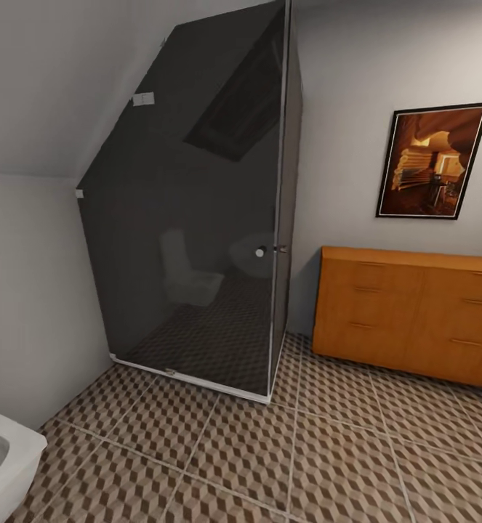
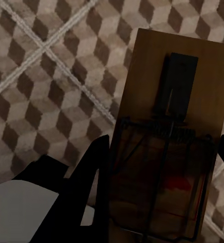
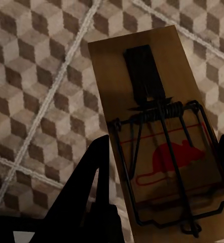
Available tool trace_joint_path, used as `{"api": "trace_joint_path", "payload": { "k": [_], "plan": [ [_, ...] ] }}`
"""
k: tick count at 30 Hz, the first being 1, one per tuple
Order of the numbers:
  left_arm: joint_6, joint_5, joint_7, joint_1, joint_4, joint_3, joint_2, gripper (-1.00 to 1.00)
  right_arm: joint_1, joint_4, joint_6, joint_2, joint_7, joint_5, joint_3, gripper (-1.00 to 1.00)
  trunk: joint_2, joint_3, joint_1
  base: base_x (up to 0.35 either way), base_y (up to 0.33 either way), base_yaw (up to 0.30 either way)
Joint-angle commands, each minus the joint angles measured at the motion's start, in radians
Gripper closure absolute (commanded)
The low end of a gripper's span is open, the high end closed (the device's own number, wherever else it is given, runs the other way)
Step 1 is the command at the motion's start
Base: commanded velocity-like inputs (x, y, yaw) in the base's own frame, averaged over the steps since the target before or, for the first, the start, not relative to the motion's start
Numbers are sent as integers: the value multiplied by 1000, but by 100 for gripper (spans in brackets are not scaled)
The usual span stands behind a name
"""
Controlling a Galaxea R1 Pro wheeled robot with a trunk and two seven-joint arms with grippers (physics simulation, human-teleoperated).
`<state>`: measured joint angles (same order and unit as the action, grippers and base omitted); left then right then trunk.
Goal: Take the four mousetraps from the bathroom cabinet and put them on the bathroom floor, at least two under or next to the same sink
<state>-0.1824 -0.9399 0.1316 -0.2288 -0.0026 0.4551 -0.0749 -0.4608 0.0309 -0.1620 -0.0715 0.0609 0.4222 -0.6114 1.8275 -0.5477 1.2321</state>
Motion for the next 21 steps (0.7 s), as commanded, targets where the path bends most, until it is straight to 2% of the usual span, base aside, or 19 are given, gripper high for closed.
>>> {"api": "trace_joint_path", "payload": {
  "k": [1,9,21],
  "plan": [
    [-1,-2,10,0,-1,8,0,100,-1,1,-2,-1,0,10,-9,100,1,-1,0,0,0,145],
    [0,-2,9,0,-1,8,2,100,-1,1,-5,-2,-3,10,-9,100,1,-1,0,0,0,71],
    [0,-2,9,0,-1,8,3,100,-1,1,-8,-1,-1,10,-8,100,1,-1,0,0,0,251]
  ]
}}
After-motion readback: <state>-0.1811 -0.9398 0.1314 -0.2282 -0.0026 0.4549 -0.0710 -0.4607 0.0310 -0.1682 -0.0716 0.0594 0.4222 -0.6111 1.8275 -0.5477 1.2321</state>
